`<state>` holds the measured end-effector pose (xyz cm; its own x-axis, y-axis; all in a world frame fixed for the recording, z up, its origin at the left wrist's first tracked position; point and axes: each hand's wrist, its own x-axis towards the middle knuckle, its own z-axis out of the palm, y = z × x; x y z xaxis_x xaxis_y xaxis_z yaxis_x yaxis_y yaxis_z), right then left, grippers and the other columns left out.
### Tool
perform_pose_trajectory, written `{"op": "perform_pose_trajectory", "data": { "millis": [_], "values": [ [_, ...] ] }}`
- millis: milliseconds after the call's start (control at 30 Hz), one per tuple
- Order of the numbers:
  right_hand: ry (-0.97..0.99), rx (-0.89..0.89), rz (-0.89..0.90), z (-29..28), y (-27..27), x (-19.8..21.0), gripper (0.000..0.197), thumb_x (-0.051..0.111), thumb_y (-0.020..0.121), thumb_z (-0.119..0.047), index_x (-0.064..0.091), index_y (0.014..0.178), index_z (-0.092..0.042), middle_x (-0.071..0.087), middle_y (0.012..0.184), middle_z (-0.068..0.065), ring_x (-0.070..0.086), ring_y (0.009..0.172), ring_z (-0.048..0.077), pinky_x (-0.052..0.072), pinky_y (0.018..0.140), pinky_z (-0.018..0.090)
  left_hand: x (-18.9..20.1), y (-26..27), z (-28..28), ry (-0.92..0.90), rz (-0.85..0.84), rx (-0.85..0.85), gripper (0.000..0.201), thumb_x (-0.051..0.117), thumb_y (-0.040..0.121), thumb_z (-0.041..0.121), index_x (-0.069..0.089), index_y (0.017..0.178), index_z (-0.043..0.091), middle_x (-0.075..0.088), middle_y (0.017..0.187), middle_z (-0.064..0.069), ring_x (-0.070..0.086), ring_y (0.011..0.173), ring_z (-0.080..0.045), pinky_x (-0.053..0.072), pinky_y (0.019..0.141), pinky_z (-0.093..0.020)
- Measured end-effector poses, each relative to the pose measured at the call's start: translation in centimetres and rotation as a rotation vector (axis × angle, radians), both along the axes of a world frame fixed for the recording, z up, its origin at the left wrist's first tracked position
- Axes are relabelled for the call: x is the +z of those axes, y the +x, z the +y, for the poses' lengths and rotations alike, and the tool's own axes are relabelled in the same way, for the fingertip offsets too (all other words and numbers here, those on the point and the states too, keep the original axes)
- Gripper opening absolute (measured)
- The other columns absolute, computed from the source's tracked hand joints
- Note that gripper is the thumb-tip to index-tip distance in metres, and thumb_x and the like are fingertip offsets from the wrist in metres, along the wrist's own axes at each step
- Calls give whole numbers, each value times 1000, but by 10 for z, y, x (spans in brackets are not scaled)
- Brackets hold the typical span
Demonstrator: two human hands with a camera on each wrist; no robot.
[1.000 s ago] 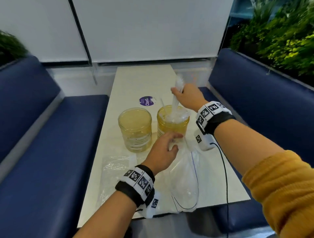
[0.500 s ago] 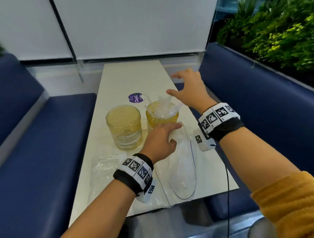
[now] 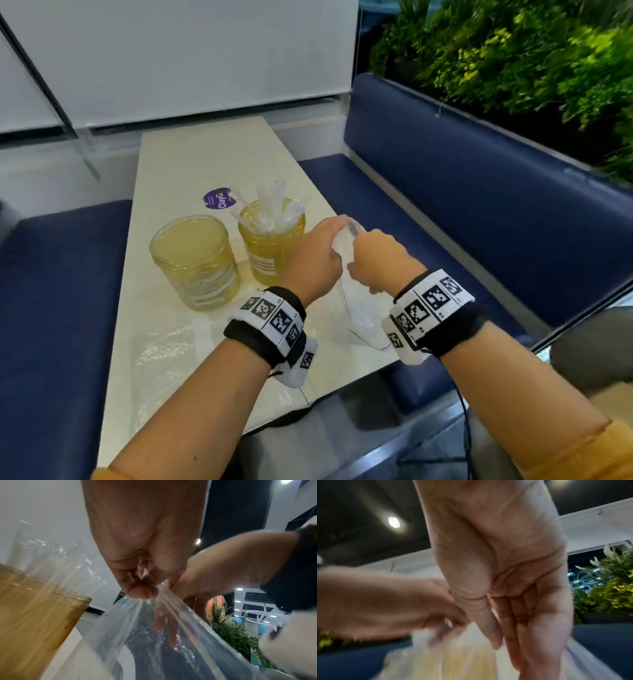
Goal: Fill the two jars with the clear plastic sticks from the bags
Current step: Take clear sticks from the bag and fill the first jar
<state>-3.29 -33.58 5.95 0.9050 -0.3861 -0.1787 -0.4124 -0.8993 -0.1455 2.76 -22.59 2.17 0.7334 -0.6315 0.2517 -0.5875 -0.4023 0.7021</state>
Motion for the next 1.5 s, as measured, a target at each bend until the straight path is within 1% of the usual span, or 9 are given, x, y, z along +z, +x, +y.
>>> {"op": "perform_pose_trajectory", "data": {
  "millis": [100,233,533,800,1000,1200,1367,1433,1500],
  "values": [
    [41,-18,154,-4,-2,-33,27,54,99,-29,60,115,-8,62,107,9,65,91,27,51,73,32,-2,-3,-5,-6,-6,-7,63,45,91,-12,46,148,16,47,153,0,43,142,-15,31,115,-21],
    [7,-35,331,-5,6,-62,46,50,98,-50,63,118,-10,60,100,3,61,100,24,44,83,34,-4,-6,-7,14,-16,-35,61,47,94,-10,47,148,17,46,155,1,41,144,-16,35,120,-30],
    [11,-77,403,-10,10,-70,22,52,98,-23,66,110,-11,67,117,6,62,103,23,48,97,35,-10,-4,-4,39,-81,-49,60,45,92,-13,50,145,13,46,154,0,42,142,-16,34,120,-29],
    [-36,-81,194,-15,3,-30,33,47,101,-14,54,132,-6,57,129,10,56,119,27,45,95,32,-13,-1,3,165,-229,5,60,69,82,22,52,139,23,53,141,9,44,123,-18,42,104,-40],
    [-173,64,130,-13,9,18,40,51,96,-11,55,135,-17,58,103,7,55,83,23,43,67,31,-23,-2,-4,127,-180,10,86,87,70,43,47,142,21,48,139,3,42,126,-18,37,105,-33],
    [-162,184,72,-3,12,59,29,60,93,-12,65,122,-15,62,103,6,62,81,22,45,63,29,-36,0,-16,-40,-107,119,62,83,65,60,58,110,24,54,111,4,51,103,-18,45,85,-33],
    [-27,225,-156,2,10,79,28,70,86,-39,71,100,-15,66,81,1,67,75,19,53,64,28,-33,3,-21,-244,-9,227,15,70,89,28,60,86,18,58,89,4,57,78,-19,41,66,-29],
    [-33,193,-323,4,10,84,49,55,87,-68,66,84,-20,61,76,-4,60,70,17,47,60,30,-34,7,-19,-238,8,252,20,61,94,34,61,90,14,59,84,3,57,72,-20,40,59,-31],
    [-15,154,-593,8,14,83,54,35,97,-66,54,68,-24,54,66,-5,52,61,15,40,55,30,-34,11,-18,-207,9,273,31,54,94,43,58,91,12,60,81,-3,58,71,-24,44,57,-37]
  ]
}}
